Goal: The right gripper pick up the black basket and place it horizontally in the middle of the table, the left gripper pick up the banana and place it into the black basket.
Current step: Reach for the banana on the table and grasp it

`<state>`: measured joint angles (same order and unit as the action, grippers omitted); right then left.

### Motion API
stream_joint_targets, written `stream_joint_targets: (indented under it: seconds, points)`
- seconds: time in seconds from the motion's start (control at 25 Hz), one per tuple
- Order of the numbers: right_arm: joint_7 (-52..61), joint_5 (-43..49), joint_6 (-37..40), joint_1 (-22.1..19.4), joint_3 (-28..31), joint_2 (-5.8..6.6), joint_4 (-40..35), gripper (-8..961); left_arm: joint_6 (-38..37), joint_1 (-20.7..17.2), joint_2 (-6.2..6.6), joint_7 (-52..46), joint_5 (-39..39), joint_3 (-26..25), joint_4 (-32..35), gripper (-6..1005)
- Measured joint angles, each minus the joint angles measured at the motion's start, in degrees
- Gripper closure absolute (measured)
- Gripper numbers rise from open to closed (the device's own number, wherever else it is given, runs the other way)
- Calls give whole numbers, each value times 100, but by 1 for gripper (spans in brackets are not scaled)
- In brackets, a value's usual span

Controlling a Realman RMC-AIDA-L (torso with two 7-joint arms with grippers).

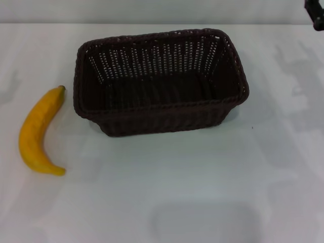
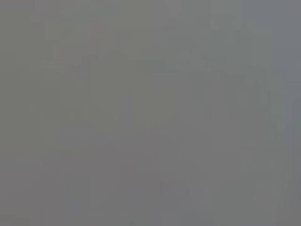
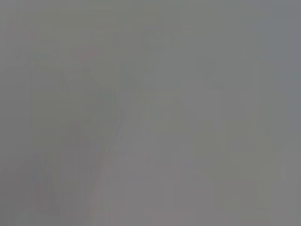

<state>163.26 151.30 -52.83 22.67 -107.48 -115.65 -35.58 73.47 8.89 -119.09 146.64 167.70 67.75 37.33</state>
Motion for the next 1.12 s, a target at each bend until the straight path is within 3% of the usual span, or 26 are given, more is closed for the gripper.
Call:
stream_joint_targets:
  seconds: [0.36, 0.56, 0.84, 1.12]
  points:
    - [-33, -943, -339, -95, -7, 14, 129, 333, -77, -88, -2, -462, -150, 24, 64, 120]
    - [-40, -1177, -308, -170, -10, 27, 96, 335, -950, -434, -9, -1190, -911, 26, 895, 120]
    - [-40, -1199, -274, -158, -10, 34, 135, 339, -2680, -981, -9, -3268, -3627, 34, 2976, 120]
    - [-43, -1200, -274, -157, 28, 42, 97, 342, -3079, -1222, -2, -6715, -7078, -29, 4681, 120]
